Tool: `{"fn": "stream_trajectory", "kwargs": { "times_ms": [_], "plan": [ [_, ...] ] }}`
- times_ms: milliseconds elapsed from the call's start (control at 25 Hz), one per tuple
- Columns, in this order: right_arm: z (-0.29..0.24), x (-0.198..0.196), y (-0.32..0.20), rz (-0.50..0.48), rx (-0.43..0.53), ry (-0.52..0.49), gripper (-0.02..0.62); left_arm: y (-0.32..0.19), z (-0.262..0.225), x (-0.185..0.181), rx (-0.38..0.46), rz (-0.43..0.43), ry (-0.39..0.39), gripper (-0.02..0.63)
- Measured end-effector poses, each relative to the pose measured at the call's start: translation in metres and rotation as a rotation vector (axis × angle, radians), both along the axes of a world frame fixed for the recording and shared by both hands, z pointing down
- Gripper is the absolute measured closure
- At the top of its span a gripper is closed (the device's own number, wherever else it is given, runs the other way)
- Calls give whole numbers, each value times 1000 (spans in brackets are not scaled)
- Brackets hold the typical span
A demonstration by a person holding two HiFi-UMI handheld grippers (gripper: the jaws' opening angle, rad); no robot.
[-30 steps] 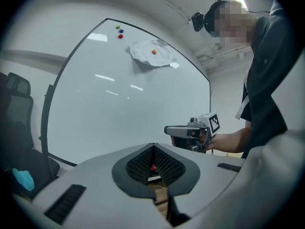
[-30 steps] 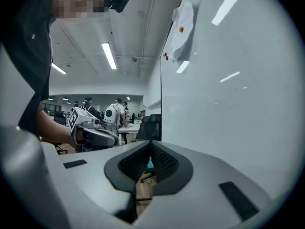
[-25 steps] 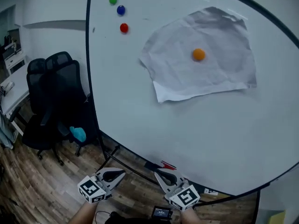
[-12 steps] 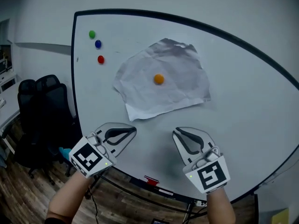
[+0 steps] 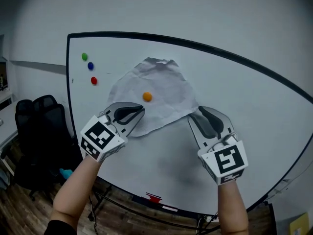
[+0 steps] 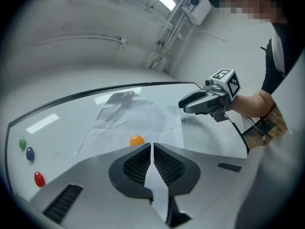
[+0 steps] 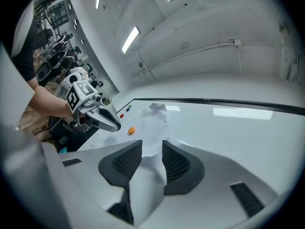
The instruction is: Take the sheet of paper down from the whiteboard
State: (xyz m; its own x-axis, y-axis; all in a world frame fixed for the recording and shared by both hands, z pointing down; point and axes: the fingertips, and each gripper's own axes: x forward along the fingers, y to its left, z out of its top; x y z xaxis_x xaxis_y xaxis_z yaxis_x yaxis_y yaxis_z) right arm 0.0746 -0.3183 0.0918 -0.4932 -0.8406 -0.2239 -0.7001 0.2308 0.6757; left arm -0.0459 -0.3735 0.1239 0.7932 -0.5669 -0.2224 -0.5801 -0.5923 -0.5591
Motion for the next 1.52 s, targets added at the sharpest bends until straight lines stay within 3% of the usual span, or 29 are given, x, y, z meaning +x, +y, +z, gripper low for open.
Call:
{"fn": "stream_trajectory", "kwargs": {
  "times_ms": [160,400,600,1520],
  "plan": [
    [-8,11,2,53,17,-21,472,-12,-16,-4,25,-44,12,532],
    [-9,11,0,67,-1,-5,472,-17,-26,5,99,-119,-57,456],
    [-8,8,-3,94,2,11,472,-23,-25,15,141,-185,-110,456],
    [-3,4,-16,113,-21,-5,472,-33,-24,17,127,-230,-100,454]
  ]
}}
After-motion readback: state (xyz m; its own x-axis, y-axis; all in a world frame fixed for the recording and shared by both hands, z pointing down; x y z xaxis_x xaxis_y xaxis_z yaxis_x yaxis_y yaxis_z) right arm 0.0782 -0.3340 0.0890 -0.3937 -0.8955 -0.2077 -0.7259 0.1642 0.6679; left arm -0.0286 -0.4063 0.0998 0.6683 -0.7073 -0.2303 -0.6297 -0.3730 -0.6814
